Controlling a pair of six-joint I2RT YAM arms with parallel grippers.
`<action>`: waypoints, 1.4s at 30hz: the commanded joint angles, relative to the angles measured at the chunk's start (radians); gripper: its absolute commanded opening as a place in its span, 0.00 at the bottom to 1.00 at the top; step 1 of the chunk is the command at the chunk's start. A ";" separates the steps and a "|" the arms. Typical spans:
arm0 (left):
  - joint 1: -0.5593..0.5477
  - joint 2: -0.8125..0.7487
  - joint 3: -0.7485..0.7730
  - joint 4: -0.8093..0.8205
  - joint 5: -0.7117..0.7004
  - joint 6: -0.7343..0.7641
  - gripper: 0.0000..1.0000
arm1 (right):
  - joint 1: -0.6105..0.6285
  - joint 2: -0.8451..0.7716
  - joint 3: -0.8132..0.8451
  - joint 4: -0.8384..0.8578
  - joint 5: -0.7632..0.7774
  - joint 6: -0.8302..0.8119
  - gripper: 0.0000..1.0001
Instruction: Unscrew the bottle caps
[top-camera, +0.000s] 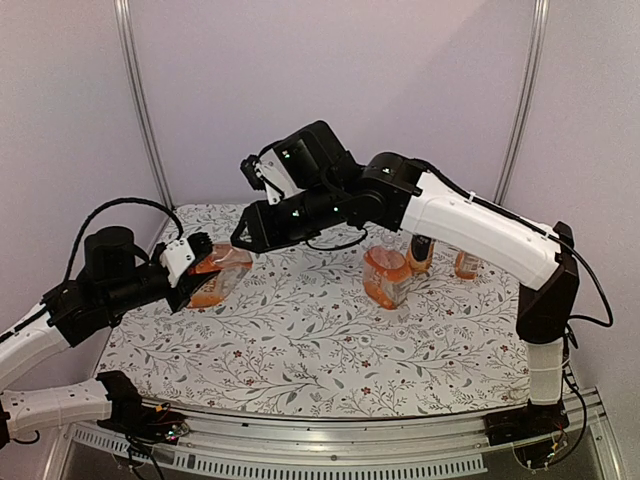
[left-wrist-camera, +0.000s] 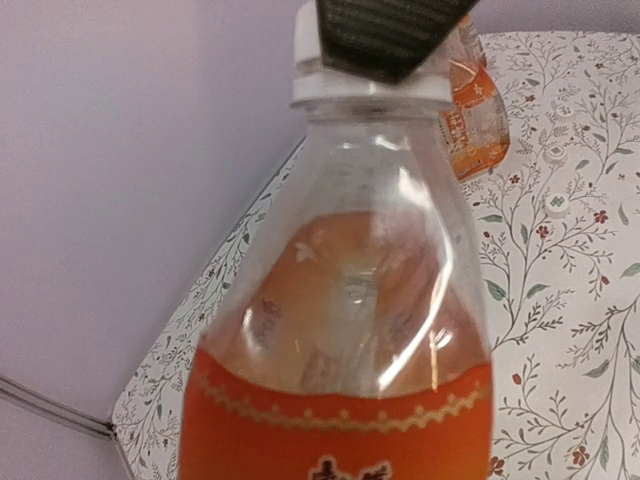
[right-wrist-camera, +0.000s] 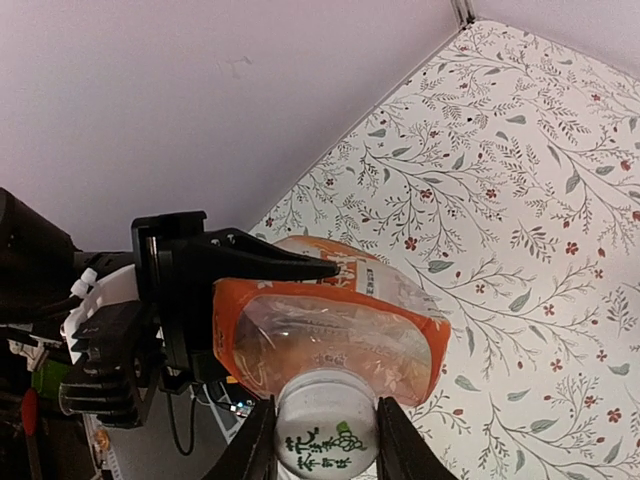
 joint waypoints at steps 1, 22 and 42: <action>-0.011 0.006 -0.014 0.026 0.005 0.004 0.31 | -0.006 0.013 0.024 -0.032 0.010 -0.014 0.23; -0.001 -0.010 0.084 -0.257 0.714 -0.148 0.27 | 0.142 -0.238 -0.246 -0.258 -0.267 -1.174 0.00; 0.009 0.013 0.055 -0.122 0.357 -0.148 0.29 | 0.125 -0.208 -0.135 -0.131 0.047 -0.677 0.93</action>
